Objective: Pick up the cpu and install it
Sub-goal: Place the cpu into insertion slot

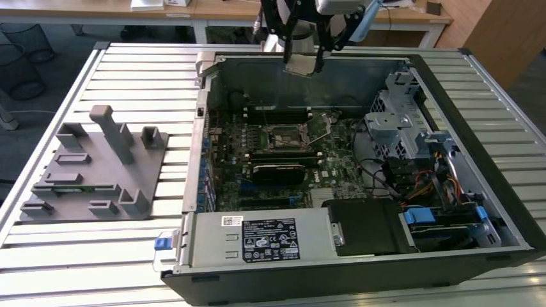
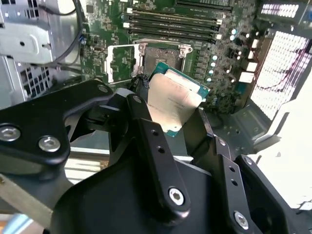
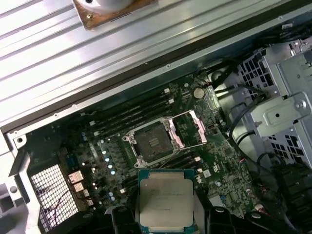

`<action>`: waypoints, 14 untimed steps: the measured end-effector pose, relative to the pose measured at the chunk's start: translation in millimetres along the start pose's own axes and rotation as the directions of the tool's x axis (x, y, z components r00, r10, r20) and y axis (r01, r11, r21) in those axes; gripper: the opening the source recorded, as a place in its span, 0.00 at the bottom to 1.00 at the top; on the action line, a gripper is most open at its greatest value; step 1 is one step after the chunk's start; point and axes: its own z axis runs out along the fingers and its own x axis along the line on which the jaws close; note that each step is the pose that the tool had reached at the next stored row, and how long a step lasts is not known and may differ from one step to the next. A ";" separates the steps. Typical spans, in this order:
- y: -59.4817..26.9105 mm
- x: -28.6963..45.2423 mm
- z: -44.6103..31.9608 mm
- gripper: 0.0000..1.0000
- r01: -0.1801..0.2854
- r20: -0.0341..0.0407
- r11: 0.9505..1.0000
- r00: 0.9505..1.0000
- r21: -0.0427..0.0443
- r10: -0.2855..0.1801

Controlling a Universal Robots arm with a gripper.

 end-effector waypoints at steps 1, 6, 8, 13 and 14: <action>0.0 0.0 0.2 0.53 -0.017 0.000 1.000 1.000 0.000 0.017; -0.1 0.1 1.0 0.53 -0.087 0.001 0.996 0.996 0.000 0.087; 0.0 0.1 1.2 0.53 -0.110 0.001 0.994 0.994 0.000 0.110; 0.0 0.1 1.7 0.53 -0.155 0.002 0.988 0.988 -0.001 0.155; 0.1 0.1 1.9 0.53 -0.163 0.002 0.987 0.987 -0.001 0.163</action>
